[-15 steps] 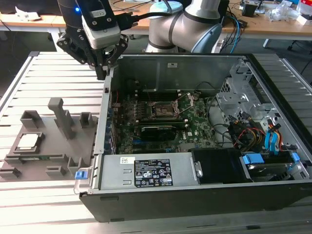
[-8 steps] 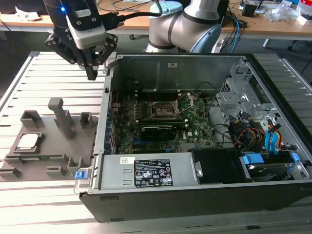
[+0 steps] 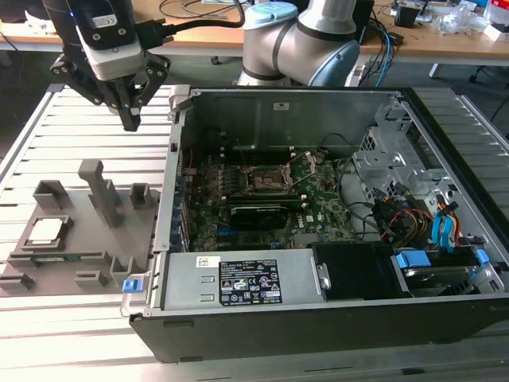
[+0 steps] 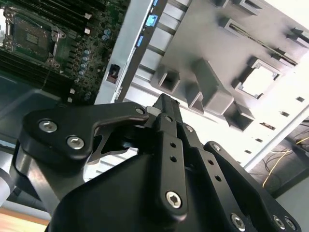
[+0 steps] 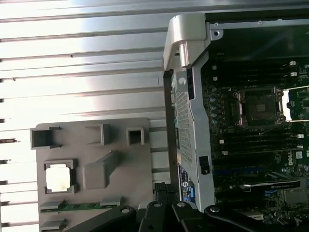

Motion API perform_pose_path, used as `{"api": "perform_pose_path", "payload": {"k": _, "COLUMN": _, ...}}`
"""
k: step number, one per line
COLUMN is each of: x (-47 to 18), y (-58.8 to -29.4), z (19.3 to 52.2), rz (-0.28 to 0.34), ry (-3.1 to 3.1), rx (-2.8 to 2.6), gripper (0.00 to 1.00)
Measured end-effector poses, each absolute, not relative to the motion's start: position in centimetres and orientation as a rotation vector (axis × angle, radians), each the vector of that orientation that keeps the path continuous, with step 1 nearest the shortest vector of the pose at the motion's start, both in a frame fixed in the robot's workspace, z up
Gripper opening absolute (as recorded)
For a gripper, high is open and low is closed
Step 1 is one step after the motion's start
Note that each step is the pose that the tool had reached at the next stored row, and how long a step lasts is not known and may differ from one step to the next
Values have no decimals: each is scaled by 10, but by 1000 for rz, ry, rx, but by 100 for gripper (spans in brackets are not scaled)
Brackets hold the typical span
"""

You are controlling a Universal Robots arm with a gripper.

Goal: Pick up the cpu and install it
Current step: 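Reach for the cpu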

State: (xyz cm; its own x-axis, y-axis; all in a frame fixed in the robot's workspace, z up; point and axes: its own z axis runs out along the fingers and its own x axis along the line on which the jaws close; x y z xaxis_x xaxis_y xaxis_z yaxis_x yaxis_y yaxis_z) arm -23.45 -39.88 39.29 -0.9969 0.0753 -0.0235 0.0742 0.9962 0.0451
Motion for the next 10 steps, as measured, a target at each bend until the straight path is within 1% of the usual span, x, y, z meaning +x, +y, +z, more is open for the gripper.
{"api": "perform_pose_path", "payload": {"k": 10, "x": -255, "y": -399, "z": 392, "rz": 69, "ry": 3114, "rx": 117, "gripper": 11}}
